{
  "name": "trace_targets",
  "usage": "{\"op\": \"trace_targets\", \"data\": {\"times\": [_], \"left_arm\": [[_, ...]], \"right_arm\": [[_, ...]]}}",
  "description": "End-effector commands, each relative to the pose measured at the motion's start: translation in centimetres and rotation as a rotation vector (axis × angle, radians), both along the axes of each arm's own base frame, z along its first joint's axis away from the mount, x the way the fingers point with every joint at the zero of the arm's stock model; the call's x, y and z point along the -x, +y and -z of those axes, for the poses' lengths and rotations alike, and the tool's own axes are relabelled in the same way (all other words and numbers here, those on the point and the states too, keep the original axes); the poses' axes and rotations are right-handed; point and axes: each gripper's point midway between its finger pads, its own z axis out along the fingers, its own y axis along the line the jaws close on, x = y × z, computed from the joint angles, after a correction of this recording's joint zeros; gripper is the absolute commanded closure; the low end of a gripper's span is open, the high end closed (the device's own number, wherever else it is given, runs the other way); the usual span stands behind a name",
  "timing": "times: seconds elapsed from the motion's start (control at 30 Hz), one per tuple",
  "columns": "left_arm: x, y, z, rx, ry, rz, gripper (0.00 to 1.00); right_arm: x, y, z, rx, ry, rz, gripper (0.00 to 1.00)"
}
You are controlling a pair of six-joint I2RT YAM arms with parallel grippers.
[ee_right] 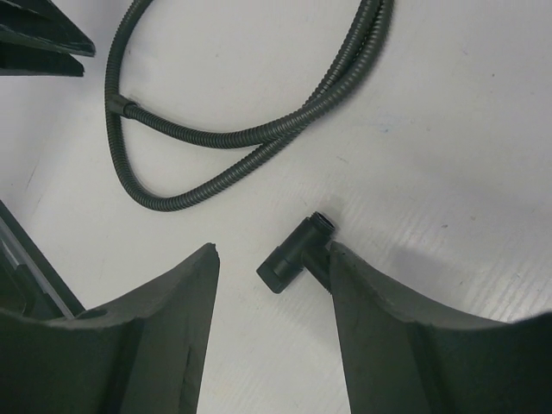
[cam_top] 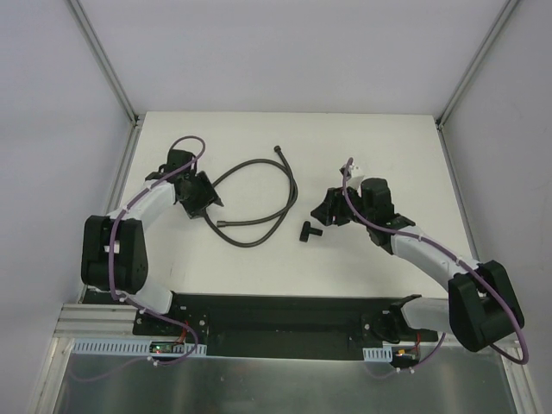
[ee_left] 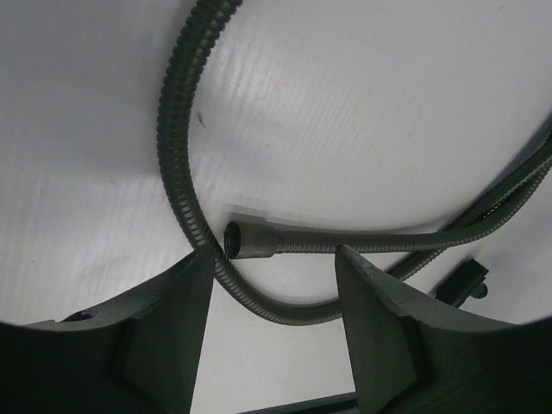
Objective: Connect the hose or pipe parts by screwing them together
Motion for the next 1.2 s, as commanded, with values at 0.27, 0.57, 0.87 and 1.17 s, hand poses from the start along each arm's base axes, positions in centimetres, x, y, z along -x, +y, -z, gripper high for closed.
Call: {"op": "trace_targets", "data": {"times": [0.27, 0.57, 0.87, 1.17], "left_arm": [[2.1, -2.7, 3.6, -0.171, 0.086, 0.19, 0.51], [2.5, -2.3, 4.5, -0.263, 0.103, 0.228, 0.54], [2.2, -4.3, 4.3, -0.217, 0.098, 0.313, 0.94], [2.3, -4.8, 1.1, -0.203, -0.008, 0.364, 1.0]], "right_arm": [[0.7, 0.9, -3.2, -0.094, -0.133, -0.05, 0.44], [0.9, 1.3, -3.8, -0.103, -0.148, -0.061, 0.44], [1.7, 4.6, -6.3, -0.132, -0.312, -0.22, 0.43], [1.0, 11.4, -7.6, -0.121, -0.501, -0.461, 0.36]]}}
